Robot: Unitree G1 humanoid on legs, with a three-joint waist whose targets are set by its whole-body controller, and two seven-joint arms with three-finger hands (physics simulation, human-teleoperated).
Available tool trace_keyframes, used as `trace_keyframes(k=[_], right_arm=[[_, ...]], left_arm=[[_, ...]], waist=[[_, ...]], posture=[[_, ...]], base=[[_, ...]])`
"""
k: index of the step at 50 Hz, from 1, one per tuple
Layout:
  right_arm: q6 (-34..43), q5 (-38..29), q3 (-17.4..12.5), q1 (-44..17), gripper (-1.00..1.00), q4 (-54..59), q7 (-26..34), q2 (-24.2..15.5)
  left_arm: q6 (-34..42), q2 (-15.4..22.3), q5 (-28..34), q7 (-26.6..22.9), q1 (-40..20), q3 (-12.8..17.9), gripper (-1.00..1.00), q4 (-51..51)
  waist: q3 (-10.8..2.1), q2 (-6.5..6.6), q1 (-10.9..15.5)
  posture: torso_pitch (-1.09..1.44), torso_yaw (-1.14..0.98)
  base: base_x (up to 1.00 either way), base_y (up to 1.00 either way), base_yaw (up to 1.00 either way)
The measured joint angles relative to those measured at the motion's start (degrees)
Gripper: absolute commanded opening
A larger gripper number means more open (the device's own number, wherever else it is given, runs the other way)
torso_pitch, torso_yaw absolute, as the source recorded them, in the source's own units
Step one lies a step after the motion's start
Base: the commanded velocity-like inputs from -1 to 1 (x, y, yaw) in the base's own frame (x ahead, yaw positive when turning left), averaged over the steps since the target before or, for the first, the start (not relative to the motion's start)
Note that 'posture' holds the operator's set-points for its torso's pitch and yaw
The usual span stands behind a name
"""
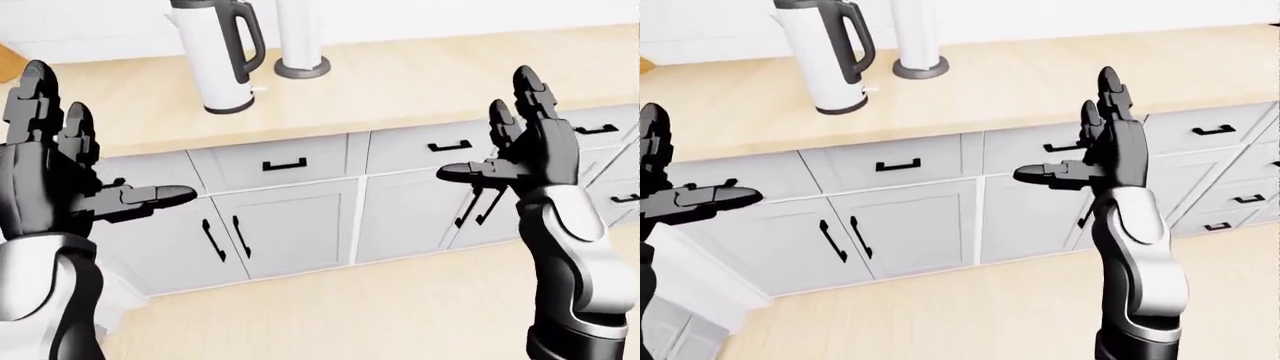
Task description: Press the button to open the lid of the electric kettle.
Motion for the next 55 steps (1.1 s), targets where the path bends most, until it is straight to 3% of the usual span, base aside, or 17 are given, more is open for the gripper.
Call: trace_keyframes(k=[4, 7, 10, 12, 16, 20, 23, 28, 34, 36, 39, 41, 44, 47, 48, 52, 55], right_arm=[[0.89, 0.24, 0.10, 0.01, 1.00, 0.39, 0.24, -0.13], [0.53, 0.16, -0.54, -0.48, 1.00, -0.44, 0.03, -0.40], [0.10, 0.22, -0.81, -0.80, 1.00, -0.96, -0.01, -0.76], [-0.01, 0.10, -1.48, -0.36, 1.00, -0.53, -0.15, -0.88], [1.00, -0.10, -1.74, 0.11, 1.00, 0.29, -0.54, -0.88], [0.78, 0.07, -1.48, -0.42, 1.00, -0.53, -0.45, -1.02], [0.55, 0.15, -1.29, -0.74, 1.00, -0.81, -0.38, -0.91], [1.24, 0.60, 0.02, -0.02, 1.00, -0.14, 0.26, -0.50], [0.57, 0.35, -1.01, -0.95, 1.00, -1.16, 0.10, -1.14], [0.48, 0.24, -1.73, -0.69, 1.00, -0.96, -0.08, -1.32], [1.25, 0.04, -1.94, -0.39, 1.00, -0.06, -0.46, -1.28], [1.41, 0.09, -1.79, -0.70, 1.00, -0.23, -0.50, -1.37], [1.04, 0.28, -1.72, -0.90, 1.00, -0.80, -0.45, -1.41], [0.94, 0.43, -1.67, -1.27, 1.00, -0.54, -0.45, -1.50], [0.86, 0.49, -1.33, -1.11, 1.00, -0.59, -0.46, -0.96], [1.59, 0.96, 0.05, -0.42, 1.00, 0.14, -0.04, -0.61], [1.56, 0.86, -0.45, -0.64, 1.00, -0.17, -0.15, -0.77]], left_arm=[[0.52, 0.06, 0.29, 0.20, -0.13, -0.01, 1.00, 0.54], [0.12, 0.21, 0.21, 0.12, -0.43, -0.08, 1.00, -0.01], [-0.09, 0.26, 0.14, 0.11, -0.71, -0.09, 1.00, -0.34], [0.10, -0.34, -0.12, -0.06, -0.38, -0.96, 1.00, -0.38], [0.60, -0.20, -0.48, -0.41, -0.29, -1.15, 1.00, -0.08], [0.06, -0.02, -0.18, -0.22, -0.56, -0.72, 1.00, -0.40], [-0.20, 0.22, -0.16, -0.23, -0.69, -0.61, 1.00, -0.58], [0.56, -0.06, 0.31, 0.16, 0.07, -0.02, 1.00, 0.69], [-0.01, 0.21, 0.16, 0.09, -0.77, -0.16, 1.00, -0.52], [0.08, -0.41, -0.09, -0.05, -0.48, -1.07, 1.00, -0.49], [0.71, -0.24, -0.53, -0.36, -0.53, -1.47, 1.00, -0.07], [0.73, -0.05, -0.50, -0.27, -0.80, -1.08, 1.00, -0.07], [0.35, 0.05, -0.38, -0.06, -0.86, -0.72, 1.00, -0.70], [0.00, 0.12, -0.33, -0.03, -0.84, -0.81, 1.00, -0.81], [-0.09, 0.21, -0.26, 0.00, -0.67, -0.54, 1.00, -0.50], [0.75, -0.02, 0.17, 0.37, -0.18, -0.17, 1.00, 0.63], [0.52, 0.15, 0.13, 0.29, -0.48, -0.21, 1.00, 0.09]], waist=[[-0.49, -1.32, -0.01], [-0.34, -3.42, 0.00], [-0.85, -6.32, 0.02], [-0.41, -5.19, -0.66], [-0.29, -4.50, -0.82], [0.15, -1.81, -0.78], [-0.45, 0.83, -0.80], [-0.25, -0.83, -0.13], [-0.49, -6.16, -0.14], [-0.18, -5.15, -0.80], [-0.41, -5.32, -1.05], [-0.33, -4.38, -0.93], [0.09, -2.25, -1.07], [-0.51, 1.22, -1.26], [-0.17, 0.43, -0.83], [-0.27, -0.19, -0.26], [-0.36, -2.13, -0.29]], posture=[[0.00, 0.00], [0.00, 0.00], [0.00, 0.00], [0.00, 0.00], [0.00, 0.00], [0.00, 0.00], [0.00, 0.00], [0.00, 0.00], [0.00, 0.00], [0.00, 0.00], [0.00, 0.00], [0.00, 0.00], [0.00, 0.00], [0.00, 0.00], [0.00, 0.00], [0.00, 0.00], [0.00, 0.00]], base=[[0.08, 0.00, 0.00], [0.08, 0.00, 0.00], [0.08, 0.00, 0.00], [0.07, 0.00, 0.00], [0.08, 0.00, 0.00], [0.07, 0.01, 0.00], [0.08, 0.00, 0.00], [0.09, 0.04, 0.00], [0.10, 0.09, 0.00], [0.09, 0.10, 0.00], [0.11, 0.10, 0.00], [0.10, 0.10, 0.00], [0.10, 0.11, 0.00], [0.11, 0.10, 0.00], [0.11, 0.10, 0.00], [0.10, 0.10, 0.00], [0.10, 0.10, 0.00]])
